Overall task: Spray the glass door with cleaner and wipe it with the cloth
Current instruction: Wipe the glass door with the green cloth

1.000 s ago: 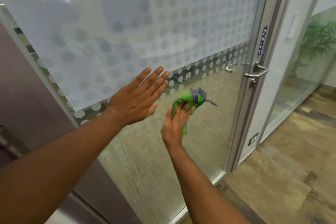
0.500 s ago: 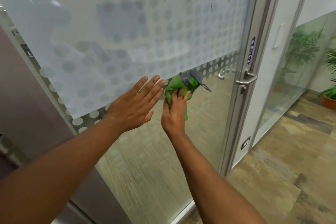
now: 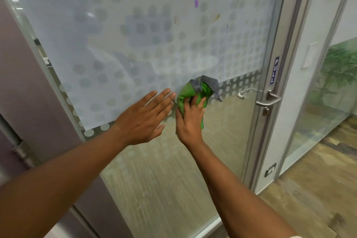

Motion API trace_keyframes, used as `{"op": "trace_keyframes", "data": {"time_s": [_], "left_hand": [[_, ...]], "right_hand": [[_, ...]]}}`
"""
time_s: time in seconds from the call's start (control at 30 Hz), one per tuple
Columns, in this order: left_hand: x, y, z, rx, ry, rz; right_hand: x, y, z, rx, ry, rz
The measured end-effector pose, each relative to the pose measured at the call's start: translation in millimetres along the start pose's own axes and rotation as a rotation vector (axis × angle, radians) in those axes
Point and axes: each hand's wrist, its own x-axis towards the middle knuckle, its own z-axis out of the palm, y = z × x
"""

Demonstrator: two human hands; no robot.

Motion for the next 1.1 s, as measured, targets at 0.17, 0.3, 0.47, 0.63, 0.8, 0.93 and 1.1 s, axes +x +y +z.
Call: {"op": "trace_keyframes", "data": {"time_s": [0.17,0.3,0.47,0.63,0.8,0.93,1.1], "left_hand": [[22.4,-37.9,-33.4,0.024,0.103,-0.159],[35.0,-73.4,-50.6,0.105,0.108,-0.226],[45.8,-102.7,-59.3,0.175,0.081,-0.267],[41.8,-100.9,-61.0,0.191,0.089,-0.235],[48.2,-112.2,-48.3,0.203,0.054,-0.234],[49.9,-108.4,-51.3,0.196,0.062,-0.228],[48.7,-109.0,-50.2,0.175,0.068,-0.23]], "right_hand": [[58.8,-44.8,-37.1,-0.156,0.068,-0.296],[98.3,-48.3,-55.7,-0.15,0.154,-0.221],[68.9,-45.0,-33.0,0.043,0.201,-0.024],[58.6,-80.7,-19.6,0.033,0.271,-0.08],[114.1,-84.8,-25.3,-0.052,0.304,-0.234],[115.9,-71.4,-32.5,0.059,0.365,-0.105],[70.8,-58.7,-6.5,0.019,0.292,-0.154]]}}
